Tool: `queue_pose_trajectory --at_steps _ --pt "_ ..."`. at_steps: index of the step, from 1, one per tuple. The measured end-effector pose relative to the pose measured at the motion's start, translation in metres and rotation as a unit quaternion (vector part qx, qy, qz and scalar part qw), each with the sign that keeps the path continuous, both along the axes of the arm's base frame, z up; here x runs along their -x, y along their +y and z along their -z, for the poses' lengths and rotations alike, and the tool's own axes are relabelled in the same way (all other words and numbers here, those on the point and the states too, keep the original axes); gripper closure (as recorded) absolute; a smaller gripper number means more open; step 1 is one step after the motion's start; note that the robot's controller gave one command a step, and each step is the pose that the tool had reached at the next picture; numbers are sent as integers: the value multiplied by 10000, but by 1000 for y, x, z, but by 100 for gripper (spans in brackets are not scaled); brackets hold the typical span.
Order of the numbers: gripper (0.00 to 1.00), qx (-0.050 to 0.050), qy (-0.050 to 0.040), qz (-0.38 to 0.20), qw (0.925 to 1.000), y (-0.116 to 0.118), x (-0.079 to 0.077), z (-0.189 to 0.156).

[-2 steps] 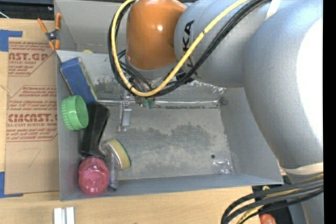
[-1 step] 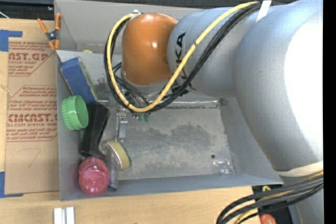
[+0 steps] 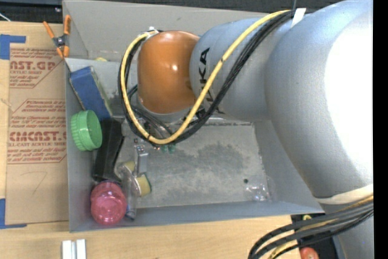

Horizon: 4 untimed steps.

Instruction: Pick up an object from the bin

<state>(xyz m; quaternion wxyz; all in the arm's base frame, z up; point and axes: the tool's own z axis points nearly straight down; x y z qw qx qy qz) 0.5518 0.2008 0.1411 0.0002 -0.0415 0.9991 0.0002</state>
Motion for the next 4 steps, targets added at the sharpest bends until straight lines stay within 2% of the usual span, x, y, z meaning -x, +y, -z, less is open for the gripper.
queue_pose_trajectory --at_steps 1,2,3,4 --pt "0 -14 -13 -966 9953 -8 10 -16" --pt "0 -7 22 -1795 9838 0 72 42" --pt "0 -27 -65 -1399 9901 -6 67 16" --pt "100 -21 -5 -1549 9879 -3 62 27"
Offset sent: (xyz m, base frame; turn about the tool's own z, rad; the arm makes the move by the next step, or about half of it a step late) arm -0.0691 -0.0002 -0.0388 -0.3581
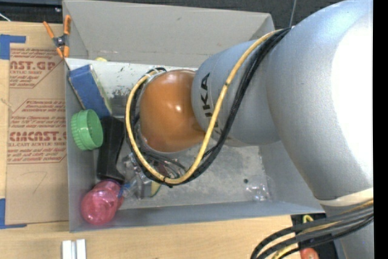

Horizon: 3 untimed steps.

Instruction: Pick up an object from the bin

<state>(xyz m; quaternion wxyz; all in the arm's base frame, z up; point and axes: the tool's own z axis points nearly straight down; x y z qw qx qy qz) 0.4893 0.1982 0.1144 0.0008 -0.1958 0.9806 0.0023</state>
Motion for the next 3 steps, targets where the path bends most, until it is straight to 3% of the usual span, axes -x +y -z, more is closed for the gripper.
queue_pose_trajectory --at_steps 1,2,3 --pt "100 -2 1 0 10000 0 0 0" --pt "100 -5 -11 -46 10000 -6 -19 -40" --pt "100 13 38 -106 9999 -3 -11 -60"
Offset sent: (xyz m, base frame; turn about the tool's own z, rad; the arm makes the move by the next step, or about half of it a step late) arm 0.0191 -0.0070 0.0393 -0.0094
